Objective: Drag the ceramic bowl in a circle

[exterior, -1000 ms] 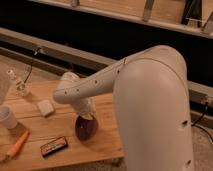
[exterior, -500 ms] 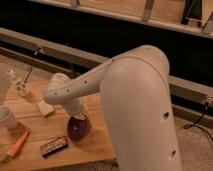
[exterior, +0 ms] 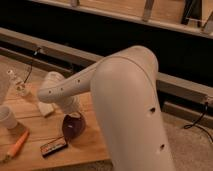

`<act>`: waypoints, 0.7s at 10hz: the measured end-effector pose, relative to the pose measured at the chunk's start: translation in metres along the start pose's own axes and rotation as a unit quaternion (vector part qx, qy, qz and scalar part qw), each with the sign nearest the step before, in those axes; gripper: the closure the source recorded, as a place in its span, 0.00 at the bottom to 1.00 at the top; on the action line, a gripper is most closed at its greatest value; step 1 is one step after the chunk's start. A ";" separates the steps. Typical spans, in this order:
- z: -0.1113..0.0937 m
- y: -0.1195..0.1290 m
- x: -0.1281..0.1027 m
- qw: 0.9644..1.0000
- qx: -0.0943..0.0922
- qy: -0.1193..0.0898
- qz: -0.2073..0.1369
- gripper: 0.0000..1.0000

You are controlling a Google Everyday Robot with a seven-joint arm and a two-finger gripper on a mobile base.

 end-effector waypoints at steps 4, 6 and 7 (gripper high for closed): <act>-0.004 0.018 -0.031 1.000 0.003 -0.006 -0.027 1.00; 0.001 0.024 -0.044 0.999 0.007 -0.002 -0.037 1.00; 0.002 0.028 -0.052 0.999 0.009 -0.002 -0.043 1.00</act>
